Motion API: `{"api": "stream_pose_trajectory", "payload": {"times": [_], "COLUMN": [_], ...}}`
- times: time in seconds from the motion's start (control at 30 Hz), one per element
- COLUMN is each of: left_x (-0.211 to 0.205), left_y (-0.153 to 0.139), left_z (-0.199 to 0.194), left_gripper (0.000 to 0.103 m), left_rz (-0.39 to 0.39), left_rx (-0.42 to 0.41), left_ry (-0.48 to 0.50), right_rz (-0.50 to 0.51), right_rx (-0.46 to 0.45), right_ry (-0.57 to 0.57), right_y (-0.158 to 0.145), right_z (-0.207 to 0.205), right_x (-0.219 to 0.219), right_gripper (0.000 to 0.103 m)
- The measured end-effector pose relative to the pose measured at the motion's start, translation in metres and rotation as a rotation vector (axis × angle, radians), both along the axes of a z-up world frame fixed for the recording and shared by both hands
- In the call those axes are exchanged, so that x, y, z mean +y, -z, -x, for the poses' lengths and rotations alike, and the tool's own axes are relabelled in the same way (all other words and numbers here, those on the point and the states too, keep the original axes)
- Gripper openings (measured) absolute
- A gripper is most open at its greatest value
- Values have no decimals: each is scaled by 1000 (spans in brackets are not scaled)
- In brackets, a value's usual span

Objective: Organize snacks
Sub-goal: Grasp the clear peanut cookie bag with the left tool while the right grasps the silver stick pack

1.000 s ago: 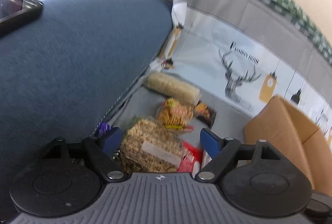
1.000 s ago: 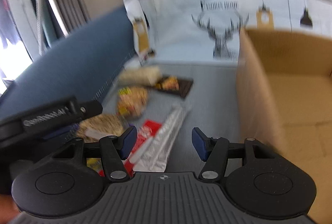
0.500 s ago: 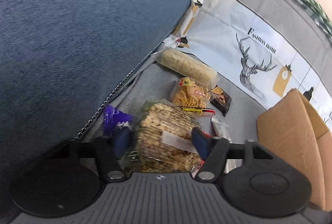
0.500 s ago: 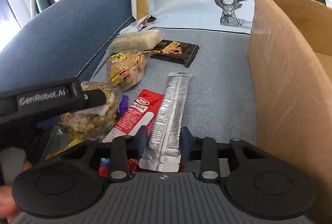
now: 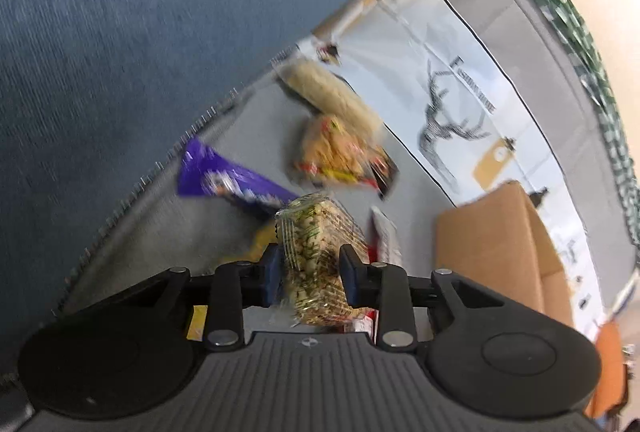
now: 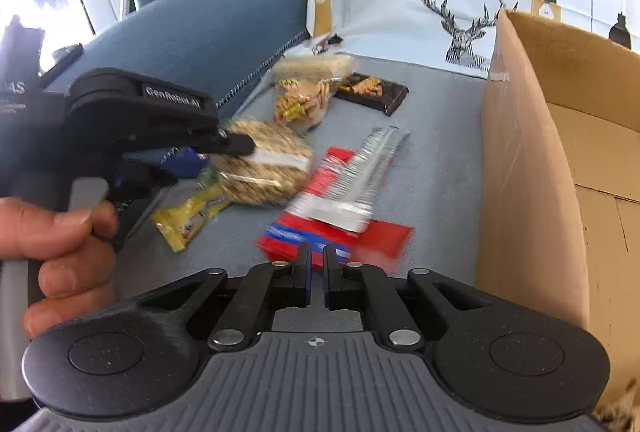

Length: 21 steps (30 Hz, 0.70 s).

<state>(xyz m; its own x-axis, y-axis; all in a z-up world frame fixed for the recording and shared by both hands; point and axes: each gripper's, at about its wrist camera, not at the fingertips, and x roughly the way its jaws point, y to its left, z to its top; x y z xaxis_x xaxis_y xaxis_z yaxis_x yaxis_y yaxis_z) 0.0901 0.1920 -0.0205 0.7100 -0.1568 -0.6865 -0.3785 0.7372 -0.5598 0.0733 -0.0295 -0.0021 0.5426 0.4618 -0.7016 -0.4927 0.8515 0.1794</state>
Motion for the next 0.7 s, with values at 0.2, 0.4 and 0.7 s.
{"api": "stream_pose_trajectory", "payload": {"times": [0.2,0.4,0.7], "left_x": [-14,-32,-37], "left_y": [-6,-3,12], "left_z": [-7,-21,-39], "left_gripper": [57,80,84], "left_rz": [-113,-189,-220], "left_rx": [7,22,101], "left_ry": [11,61,86], "right_rz": [-34,29,95], "right_rx": [-37,-103,-62], "right_ry": [87,112,160], "right_y": [4,15,39], "right_z": [-11,-33,-64], "right_x": [-4,7,18], "right_gripper": [46,61,64]}}
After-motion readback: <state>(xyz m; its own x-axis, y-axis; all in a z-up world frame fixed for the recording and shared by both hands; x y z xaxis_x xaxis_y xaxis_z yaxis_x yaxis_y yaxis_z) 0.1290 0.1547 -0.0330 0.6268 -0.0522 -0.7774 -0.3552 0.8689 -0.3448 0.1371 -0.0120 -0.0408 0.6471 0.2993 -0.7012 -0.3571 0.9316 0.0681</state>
